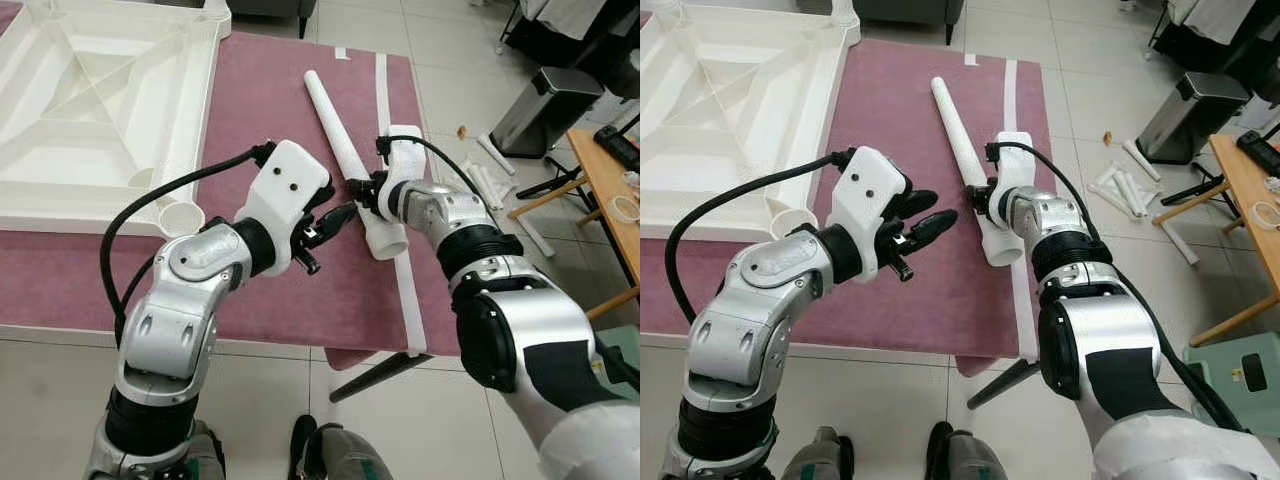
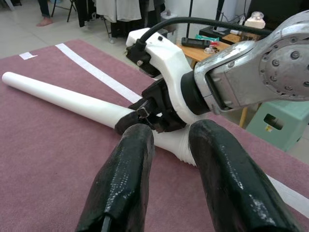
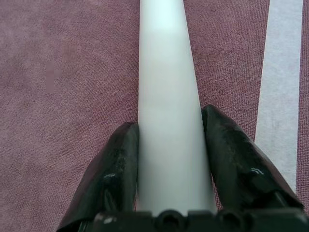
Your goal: Building children table
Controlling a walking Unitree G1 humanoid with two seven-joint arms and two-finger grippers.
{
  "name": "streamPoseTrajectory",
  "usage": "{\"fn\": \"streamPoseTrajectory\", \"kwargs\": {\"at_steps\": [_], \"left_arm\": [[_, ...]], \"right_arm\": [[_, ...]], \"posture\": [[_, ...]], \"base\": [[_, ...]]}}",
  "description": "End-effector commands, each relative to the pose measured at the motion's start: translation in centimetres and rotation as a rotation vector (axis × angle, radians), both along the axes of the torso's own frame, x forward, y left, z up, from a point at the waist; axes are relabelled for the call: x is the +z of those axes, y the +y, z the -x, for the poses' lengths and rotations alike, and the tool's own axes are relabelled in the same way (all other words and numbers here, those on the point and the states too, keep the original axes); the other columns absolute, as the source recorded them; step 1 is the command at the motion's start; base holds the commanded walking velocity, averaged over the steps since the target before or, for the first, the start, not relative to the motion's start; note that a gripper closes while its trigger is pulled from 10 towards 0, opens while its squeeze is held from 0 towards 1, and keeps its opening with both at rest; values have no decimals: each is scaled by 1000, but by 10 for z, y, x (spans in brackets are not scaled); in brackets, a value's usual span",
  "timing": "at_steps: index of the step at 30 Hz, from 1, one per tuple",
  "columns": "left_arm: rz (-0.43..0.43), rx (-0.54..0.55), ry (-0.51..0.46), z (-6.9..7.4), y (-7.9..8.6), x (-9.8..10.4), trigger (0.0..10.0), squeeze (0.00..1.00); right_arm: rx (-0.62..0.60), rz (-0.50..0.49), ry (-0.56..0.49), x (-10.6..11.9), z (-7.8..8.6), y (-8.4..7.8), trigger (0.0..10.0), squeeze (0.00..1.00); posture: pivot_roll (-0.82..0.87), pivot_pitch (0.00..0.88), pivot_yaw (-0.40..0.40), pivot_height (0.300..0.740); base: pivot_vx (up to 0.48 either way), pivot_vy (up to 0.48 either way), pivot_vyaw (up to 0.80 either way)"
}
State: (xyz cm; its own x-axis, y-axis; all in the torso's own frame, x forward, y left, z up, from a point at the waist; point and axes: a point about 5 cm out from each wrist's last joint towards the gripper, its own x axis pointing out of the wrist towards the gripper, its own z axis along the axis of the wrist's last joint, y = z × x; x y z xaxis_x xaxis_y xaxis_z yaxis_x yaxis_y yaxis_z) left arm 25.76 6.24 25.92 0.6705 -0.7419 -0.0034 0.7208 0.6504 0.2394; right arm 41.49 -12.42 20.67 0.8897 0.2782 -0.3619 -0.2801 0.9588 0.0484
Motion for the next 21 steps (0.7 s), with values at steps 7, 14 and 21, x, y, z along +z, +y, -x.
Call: {"fn": "streamPoseTrajectory", "kwargs": {"at_steps": [7, 14, 21], "left_arm": [[29, 157, -8, -6, 7, 4, 10000, 0], [144, 254, -11, -14, 22, 17, 10000, 0], [253, 300, -16, -24, 43, 34, 10000, 0]], "right_arm": [[14, -114, 16, -2, 0, 3, 0, 0], [165, -259, -273, 53, 9, 9, 10000, 0], [239, -273, -485, 80, 32, 6, 10000, 0]], "posture": [[152, 225, -83, 740], [150, 214, -83, 740], [140, 192, -76, 740]], "base": [[0, 0, 0], [0, 0, 0], [0, 0, 0]]}}
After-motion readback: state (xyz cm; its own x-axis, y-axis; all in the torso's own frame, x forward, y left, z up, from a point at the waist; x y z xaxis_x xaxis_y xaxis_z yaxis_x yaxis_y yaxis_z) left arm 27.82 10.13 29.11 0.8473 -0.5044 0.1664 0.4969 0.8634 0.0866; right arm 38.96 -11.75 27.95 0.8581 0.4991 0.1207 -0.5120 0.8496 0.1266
